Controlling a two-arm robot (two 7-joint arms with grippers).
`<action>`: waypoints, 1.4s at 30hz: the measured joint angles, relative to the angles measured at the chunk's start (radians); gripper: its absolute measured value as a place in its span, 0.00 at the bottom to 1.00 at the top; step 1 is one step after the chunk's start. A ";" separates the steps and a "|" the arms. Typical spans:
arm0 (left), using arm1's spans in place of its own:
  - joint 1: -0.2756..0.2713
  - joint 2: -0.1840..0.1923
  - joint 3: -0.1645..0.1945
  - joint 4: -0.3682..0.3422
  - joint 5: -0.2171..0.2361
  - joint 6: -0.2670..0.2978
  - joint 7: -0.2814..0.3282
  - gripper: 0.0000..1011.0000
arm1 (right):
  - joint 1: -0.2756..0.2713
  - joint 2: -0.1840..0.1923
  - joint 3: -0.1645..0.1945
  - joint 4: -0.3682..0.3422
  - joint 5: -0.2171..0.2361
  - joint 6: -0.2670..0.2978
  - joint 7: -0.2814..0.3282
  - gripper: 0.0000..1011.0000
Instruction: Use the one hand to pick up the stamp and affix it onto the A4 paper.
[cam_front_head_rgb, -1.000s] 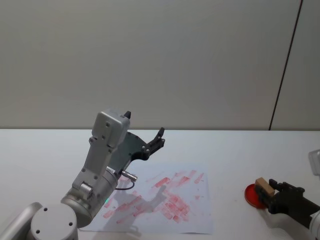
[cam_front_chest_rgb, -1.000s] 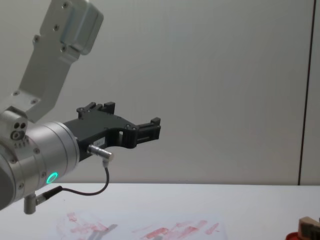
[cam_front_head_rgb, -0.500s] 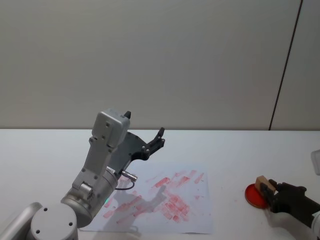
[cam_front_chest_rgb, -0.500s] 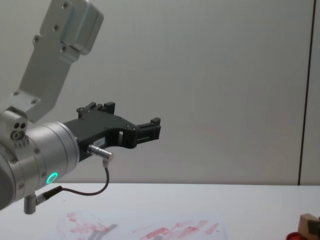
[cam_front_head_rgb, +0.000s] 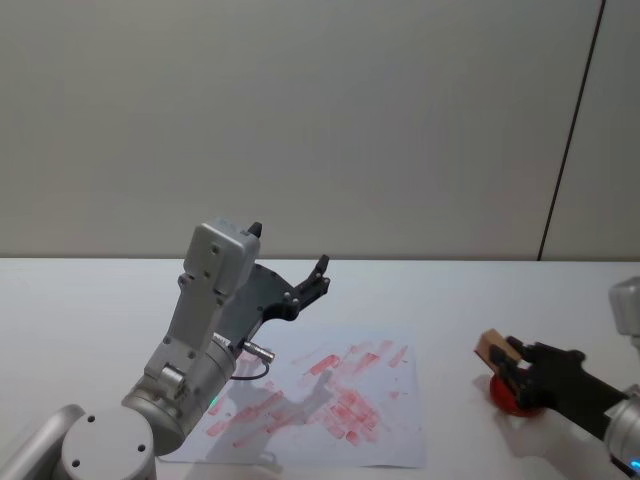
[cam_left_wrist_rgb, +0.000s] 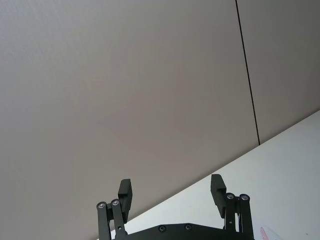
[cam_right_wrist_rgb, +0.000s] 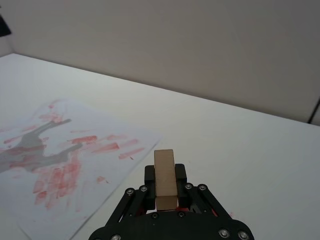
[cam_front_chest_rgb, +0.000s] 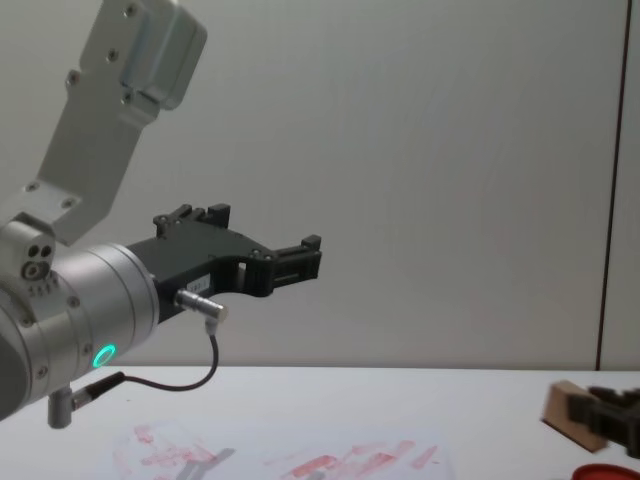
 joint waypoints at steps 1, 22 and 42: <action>0.000 0.000 0.000 0.000 0.000 0.000 0.000 0.99 | 0.003 -0.002 -0.002 -0.001 -0.002 0.000 0.007 0.21; 0.000 0.000 0.000 0.000 0.000 0.000 0.000 0.99 | 0.121 -0.094 -0.085 0.075 -0.131 0.062 0.113 0.21; 0.000 0.000 0.000 0.000 0.000 0.000 0.000 0.99 | 0.166 -0.148 -0.145 0.164 -0.227 0.058 0.112 0.21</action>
